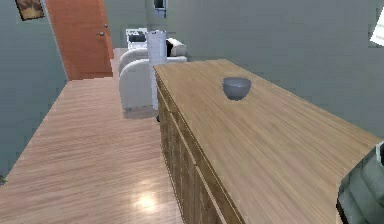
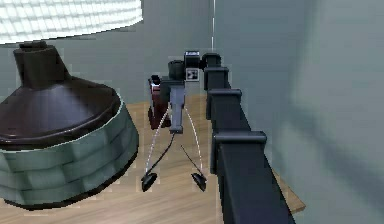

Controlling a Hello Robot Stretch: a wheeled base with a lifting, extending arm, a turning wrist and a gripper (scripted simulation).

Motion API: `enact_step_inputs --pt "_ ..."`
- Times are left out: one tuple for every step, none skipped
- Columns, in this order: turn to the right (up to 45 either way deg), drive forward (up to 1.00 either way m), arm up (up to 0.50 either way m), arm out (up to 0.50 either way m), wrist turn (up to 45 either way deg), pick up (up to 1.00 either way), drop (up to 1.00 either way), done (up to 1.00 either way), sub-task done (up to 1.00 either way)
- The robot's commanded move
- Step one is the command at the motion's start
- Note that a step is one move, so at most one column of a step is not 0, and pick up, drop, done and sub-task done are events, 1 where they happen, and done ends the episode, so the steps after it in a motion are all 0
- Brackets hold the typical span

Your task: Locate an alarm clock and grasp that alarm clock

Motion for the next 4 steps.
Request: enact_step_inputs --pt "0.0 0.0 0.0 0.0 45.0 0.0 0.0 0.0 0.0" --pt "0.0 0.0 0.0 0.0 45.0 0.0 0.0 0.0 0.0" --pt "0.0 0.0 0.0 0.0 45.0 0.0 0.0 0.0 0.0" --pt "0.0 0.0 0.0 0.0 12.0 0.0 0.0 0.0 0.0"
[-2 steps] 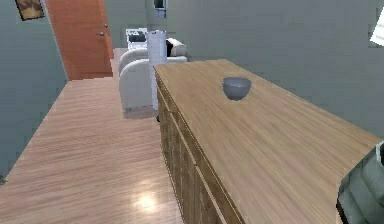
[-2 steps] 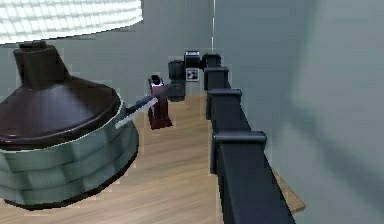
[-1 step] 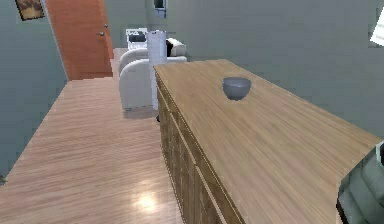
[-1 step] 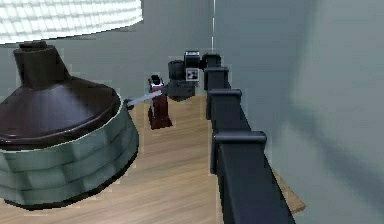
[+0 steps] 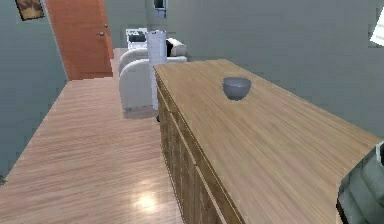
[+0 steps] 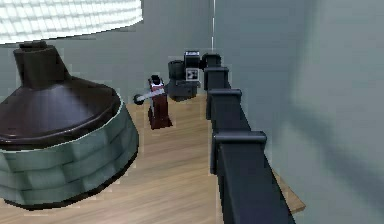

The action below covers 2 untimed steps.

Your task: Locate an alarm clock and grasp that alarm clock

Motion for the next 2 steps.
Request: enact_step_inputs --pt "0.0 0.0 0.0 0.0 0.0 1.0 0.0 0.0 0.0" --pt "0.0 0.0 0.0 0.0 0.0 0.0 0.0 1.0 0.0"
